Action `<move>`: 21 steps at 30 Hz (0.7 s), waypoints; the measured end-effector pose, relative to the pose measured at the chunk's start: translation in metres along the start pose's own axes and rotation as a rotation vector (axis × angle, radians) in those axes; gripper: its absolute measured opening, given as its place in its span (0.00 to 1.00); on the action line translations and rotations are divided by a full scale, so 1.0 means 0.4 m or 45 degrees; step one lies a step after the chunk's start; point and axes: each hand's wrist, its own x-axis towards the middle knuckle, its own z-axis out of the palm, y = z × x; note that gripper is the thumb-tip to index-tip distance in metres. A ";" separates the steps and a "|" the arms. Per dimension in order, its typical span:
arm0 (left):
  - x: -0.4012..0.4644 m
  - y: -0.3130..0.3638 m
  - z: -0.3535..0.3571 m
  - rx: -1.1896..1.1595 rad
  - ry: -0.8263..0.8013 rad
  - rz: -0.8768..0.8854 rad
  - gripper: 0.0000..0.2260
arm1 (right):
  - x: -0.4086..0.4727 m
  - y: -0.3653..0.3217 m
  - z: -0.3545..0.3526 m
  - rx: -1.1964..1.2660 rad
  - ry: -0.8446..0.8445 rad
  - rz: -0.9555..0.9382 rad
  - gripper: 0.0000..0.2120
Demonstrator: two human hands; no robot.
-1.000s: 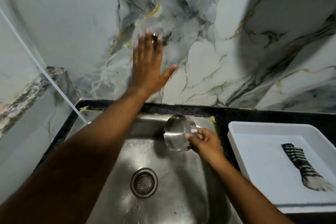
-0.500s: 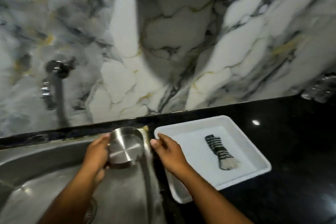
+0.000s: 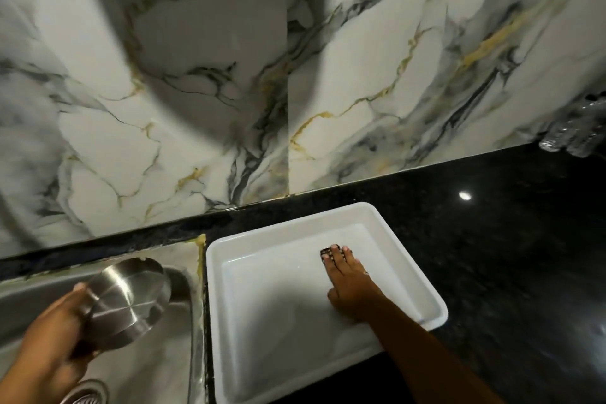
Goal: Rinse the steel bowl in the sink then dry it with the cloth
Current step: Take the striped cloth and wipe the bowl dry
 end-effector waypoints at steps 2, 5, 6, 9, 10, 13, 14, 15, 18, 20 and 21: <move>0.006 -0.009 -0.006 0.002 -0.005 -0.027 0.19 | 0.002 -0.002 -0.006 -0.001 -0.011 0.015 0.35; -0.004 -0.017 -0.004 -0.077 0.028 -0.020 0.16 | -0.006 -0.005 -0.017 0.079 0.003 0.050 0.32; -0.018 -0.012 -0.003 -0.113 0.073 -0.004 0.14 | -0.013 -0.011 -0.024 0.188 0.024 0.063 0.31; -0.057 0.012 -0.008 -0.217 0.163 0.063 0.13 | -0.041 -0.056 -0.079 0.852 0.227 0.236 0.24; -0.057 0.016 -0.021 -0.250 0.180 0.080 0.14 | -0.052 -0.090 -0.109 1.113 0.317 0.305 0.22; -0.053 0.028 -0.057 -0.309 0.153 0.080 0.16 | -0.051 -0.232 -0.188 1.661 0.459 0.289 0.15; -0.055 0.033 -0.073 -0.315 0.147 0.094 0.16 | -0.048 -0.301 -0.209 1.750 0.462 0.214 0.16; -0.059 0.038 -0.086 -0.317 0.134 0.118 0.14 | -0.052 -0.377 -0.227 1.828 0.441 0.134 0.18; -0.071 0.050 -0.133 -0.290 0.040 0.173 0.10 | -0.070 -0.638 -0.243 1.810 0.324 -0.078 0.23; -0.068 0.057 -0.178 -0.314 -0.044 0.202 0.11 | -0.095 -0.817 -0.230 1.753 0.237 -0.205 0.23; -0.065 0.059 -0.198 -0.338 -0.084 0.216 0.12 | -0.110 -0.888 -0.219 1.746 0.187 -0.252 0.22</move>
